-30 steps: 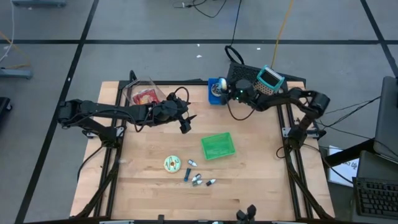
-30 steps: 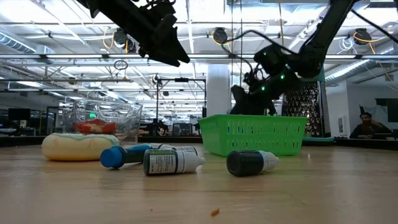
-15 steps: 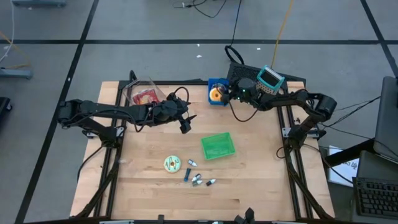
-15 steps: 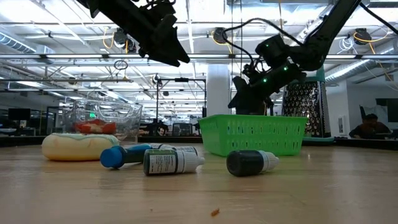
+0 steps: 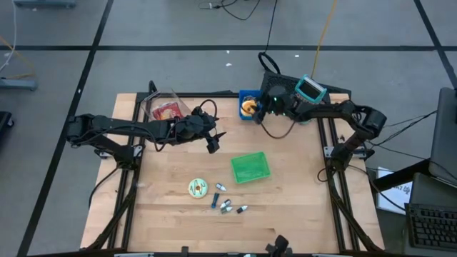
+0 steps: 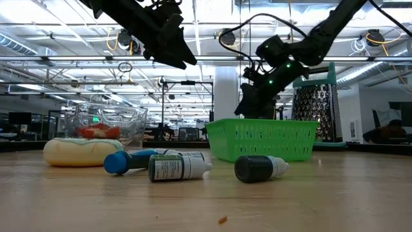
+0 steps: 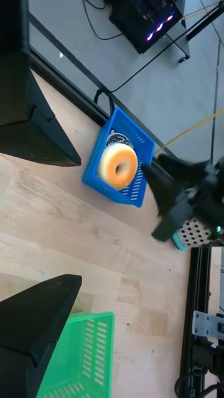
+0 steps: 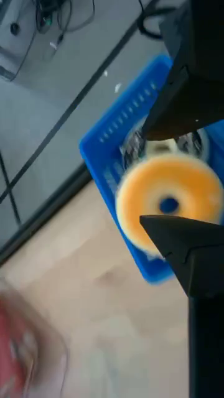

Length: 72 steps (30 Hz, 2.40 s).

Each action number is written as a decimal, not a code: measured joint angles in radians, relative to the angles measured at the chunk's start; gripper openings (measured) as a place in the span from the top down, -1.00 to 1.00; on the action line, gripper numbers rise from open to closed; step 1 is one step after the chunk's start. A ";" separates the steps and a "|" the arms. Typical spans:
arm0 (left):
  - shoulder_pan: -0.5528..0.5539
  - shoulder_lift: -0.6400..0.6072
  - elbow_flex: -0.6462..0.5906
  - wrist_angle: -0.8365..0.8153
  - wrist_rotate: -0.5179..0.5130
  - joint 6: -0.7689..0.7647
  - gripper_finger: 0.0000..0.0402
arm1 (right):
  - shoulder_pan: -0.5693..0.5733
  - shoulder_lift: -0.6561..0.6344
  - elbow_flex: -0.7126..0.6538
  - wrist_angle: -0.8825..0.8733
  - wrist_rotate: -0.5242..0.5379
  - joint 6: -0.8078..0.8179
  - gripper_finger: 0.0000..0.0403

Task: Pick & Place Food Item
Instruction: Put the blue donut into the blue bin

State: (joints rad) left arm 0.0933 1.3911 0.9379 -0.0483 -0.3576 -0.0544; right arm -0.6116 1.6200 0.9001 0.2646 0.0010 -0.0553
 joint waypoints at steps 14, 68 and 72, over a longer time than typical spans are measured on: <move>-0.002 0.000 0.000 -0.003 0.001 -0.001 -0.49 | -0.013 0.157 0.134 -0.162 0.037 -0.081 0.05; 0.014 0.000 0.000 0.107 -0.017 -0.178 -0.49 | 0.176 -0.086 0.132 -0.036 0.078 -0.198 0.97; 0.039 0.000 0.000 0.160 -0.018 -0.288 -0.49 | 0.279 -0.095 0.132 0.010 0.199 -0.296 0.97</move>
State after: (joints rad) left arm 0.1327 1.3914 0.9379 0.1118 -0.3756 -0.3420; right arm -0.3321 1.5251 1.0325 0.2745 0.2000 -0.3511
